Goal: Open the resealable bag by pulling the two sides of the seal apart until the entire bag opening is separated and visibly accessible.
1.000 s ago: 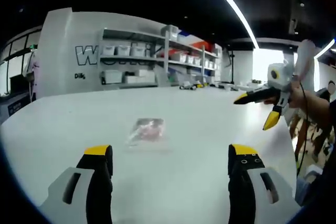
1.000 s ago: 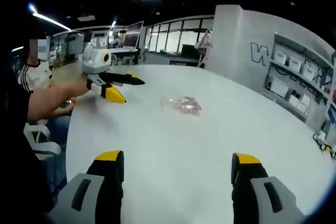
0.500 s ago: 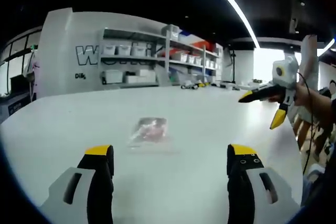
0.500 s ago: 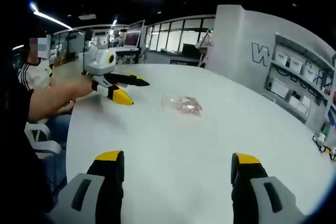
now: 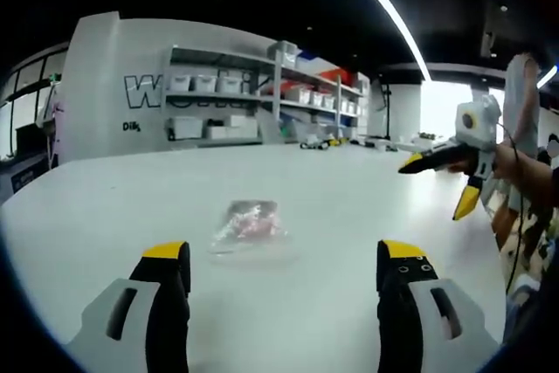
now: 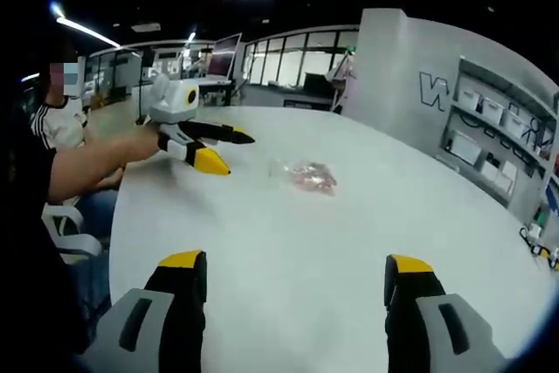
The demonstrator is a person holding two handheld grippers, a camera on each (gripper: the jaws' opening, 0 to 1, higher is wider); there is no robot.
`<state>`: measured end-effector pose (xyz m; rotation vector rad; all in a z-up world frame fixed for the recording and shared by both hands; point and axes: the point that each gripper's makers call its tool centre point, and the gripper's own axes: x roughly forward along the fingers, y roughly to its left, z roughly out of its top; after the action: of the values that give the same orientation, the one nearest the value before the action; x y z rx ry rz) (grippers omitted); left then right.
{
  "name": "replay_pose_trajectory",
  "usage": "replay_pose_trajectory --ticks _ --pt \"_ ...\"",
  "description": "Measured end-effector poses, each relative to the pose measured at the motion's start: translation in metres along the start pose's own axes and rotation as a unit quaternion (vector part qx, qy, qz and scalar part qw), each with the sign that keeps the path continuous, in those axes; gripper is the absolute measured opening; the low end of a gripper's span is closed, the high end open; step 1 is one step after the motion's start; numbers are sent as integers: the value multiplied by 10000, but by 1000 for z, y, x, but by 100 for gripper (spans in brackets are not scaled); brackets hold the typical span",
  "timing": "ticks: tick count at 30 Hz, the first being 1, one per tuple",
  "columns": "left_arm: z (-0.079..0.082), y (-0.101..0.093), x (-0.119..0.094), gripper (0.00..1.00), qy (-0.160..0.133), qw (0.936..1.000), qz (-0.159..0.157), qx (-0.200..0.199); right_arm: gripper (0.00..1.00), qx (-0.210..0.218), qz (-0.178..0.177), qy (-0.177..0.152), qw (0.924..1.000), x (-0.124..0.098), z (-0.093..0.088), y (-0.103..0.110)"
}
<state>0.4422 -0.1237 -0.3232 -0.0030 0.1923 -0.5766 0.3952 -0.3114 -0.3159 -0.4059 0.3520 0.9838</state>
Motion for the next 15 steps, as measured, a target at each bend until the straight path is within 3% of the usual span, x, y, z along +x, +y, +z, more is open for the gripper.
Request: replay_pose_trajectory --ticks 15 --pt "-3 10 7 85 58 10000 46 -44 85 18 6 0 10000 2 -1 0"
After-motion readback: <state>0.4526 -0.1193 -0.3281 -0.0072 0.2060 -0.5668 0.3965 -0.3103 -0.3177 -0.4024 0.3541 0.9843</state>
